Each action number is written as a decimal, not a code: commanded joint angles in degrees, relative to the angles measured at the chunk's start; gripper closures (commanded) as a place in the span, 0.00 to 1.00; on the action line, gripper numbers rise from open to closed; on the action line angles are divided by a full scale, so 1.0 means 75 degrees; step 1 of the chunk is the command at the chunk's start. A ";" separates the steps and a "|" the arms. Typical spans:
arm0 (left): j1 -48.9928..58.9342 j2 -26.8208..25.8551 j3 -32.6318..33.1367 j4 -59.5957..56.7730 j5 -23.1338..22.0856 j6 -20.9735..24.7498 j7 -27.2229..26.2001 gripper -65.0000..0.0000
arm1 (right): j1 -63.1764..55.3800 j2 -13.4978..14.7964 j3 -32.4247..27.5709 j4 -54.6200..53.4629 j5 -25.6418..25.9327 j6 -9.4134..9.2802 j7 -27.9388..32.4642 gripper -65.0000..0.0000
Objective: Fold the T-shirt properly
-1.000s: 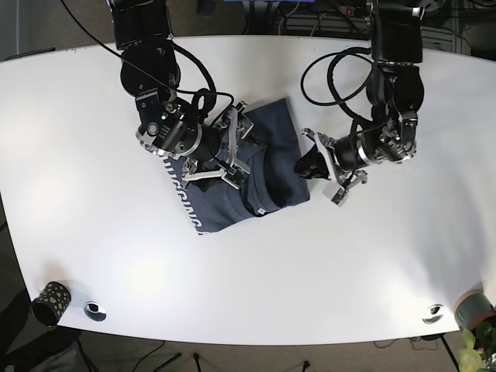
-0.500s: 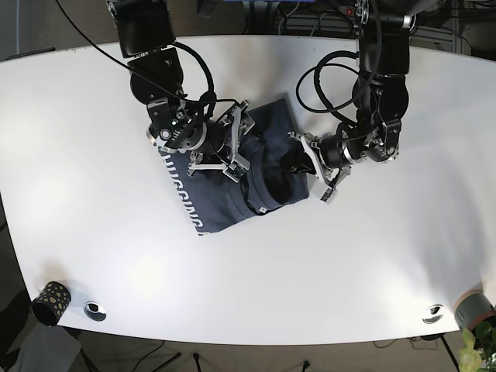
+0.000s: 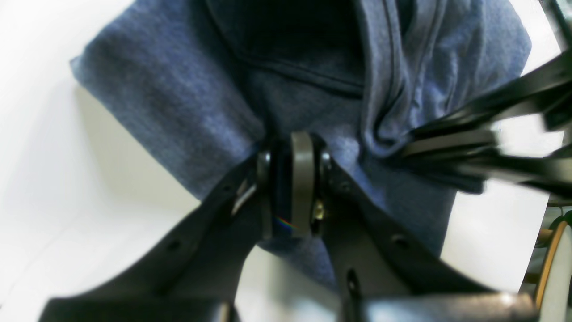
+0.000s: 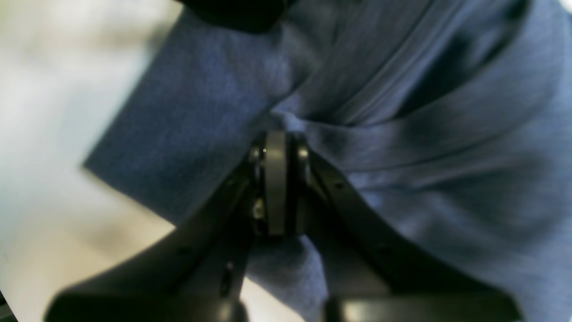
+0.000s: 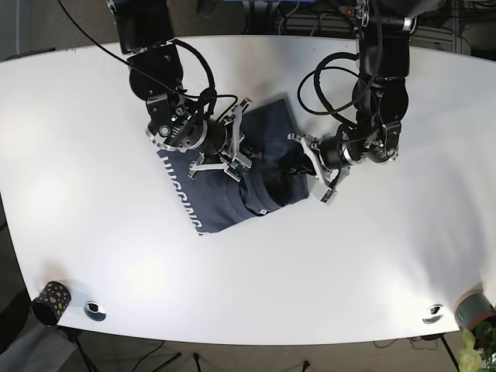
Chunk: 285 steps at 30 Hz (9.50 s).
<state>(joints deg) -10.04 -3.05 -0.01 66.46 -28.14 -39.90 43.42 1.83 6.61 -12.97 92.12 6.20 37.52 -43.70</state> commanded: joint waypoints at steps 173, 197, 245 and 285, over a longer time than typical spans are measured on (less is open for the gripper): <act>-0.1257 -0.0361 0.2258 0.0100 0.1613 -0.0013 -0.1364 0.93 | 0.1884 0.0296 0.2955 -0.3462 0.2497 0.0331 0.0289 0.85; 0.1157 -0.0185 0.1730 0.4344 0.0992 -0.0013 0.0101 0.94 | 0.2939 -0.0032 0.2931 -0.3087 0.0399 0.0331 0.0113 0.85; -0.2570 -0.1440 0.0394 -0.0158 0.0957 -0.0013 -0.0380 0.94 | -0.0273 -0.0735 0.1818 -0.0039 -0.0164 0.0331 0.0406 0.86; 0.0642 -0.0314 -0.0637 0.4156 0.1039 0.1962 0.0347 0.63 | -0.1105 -0.1474 0.0516 0.0571 -0.0164 0.0331 -0.0004 0.86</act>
<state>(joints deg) -5.26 -5.30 -4.91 96.73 -19.62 -25.15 48.27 -7.05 -4.56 -10.11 94.98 4.27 39.90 -44.71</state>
